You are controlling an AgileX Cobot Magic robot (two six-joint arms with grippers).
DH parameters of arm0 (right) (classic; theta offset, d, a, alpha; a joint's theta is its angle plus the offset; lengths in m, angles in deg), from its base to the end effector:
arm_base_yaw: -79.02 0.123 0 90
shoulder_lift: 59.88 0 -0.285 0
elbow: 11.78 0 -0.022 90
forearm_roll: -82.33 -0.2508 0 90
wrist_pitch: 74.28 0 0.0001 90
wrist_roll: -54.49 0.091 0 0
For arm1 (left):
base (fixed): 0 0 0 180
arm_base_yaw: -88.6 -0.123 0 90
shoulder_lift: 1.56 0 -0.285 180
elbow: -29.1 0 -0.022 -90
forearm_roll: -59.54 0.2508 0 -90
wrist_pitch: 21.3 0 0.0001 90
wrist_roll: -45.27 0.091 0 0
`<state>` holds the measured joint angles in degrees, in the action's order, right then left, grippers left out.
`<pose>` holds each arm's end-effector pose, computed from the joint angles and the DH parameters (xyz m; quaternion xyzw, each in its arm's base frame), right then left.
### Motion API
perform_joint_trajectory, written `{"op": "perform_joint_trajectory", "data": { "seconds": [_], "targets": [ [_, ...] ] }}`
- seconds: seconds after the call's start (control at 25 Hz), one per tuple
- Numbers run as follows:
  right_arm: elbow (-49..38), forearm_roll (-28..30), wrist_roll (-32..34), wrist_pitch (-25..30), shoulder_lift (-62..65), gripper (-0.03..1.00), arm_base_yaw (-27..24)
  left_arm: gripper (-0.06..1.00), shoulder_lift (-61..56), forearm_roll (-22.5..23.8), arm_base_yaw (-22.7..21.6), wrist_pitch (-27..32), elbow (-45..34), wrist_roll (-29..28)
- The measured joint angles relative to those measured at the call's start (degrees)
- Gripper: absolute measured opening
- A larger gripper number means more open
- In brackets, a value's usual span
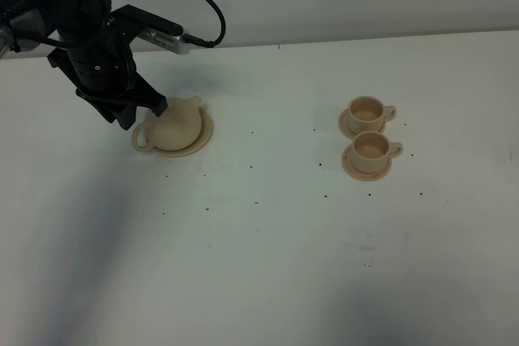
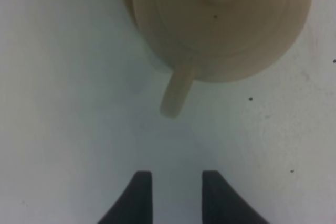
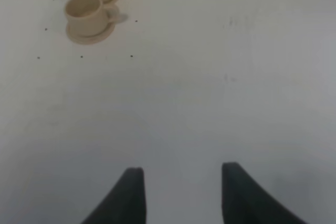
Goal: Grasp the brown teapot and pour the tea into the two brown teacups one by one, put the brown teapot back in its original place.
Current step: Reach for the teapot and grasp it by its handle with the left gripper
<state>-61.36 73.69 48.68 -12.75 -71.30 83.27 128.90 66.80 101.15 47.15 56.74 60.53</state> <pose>0.0047 0.0124 0.2720 -0.0770 0.8710 0.0688 0.4804 0.4398 -0.0870 0.2163 0.2573 0.9614 0.0623 0.0745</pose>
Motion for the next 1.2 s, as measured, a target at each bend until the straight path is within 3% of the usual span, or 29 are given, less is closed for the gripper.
{"op": "perform_joint_trajectory", "data": {
  "seconds": [0.32, 0.52, 0.92, 1.2],
  "targets": [
    [0.0, 0.0, 0.0, 0.0, 0.0, 0.35, 0.0, 0.43, 0.0, -1.02, 0.0, 0.0, 0.0, 1.46],
    [0.0, 0.0, 0.0, 0.0, 0.0, 0.35, 0.0, 0.44, 1.9, -0.01, 0.0, 0.0, 0.04, 2.38],
    [0.0, 0.0, 0.0, 0.0, 0.0, 0.35, 0.0, 0.43, 5.24, 1.23, 0.0, 0.0, 0.04, 12.4],
    [0.0, 0.0, 0.0, 0.0, 0.0, 0.35, 0.0, 0.43, 5.57, 1.41, 0.0, -0.37, 0.04, 14.81]
  ]
}}
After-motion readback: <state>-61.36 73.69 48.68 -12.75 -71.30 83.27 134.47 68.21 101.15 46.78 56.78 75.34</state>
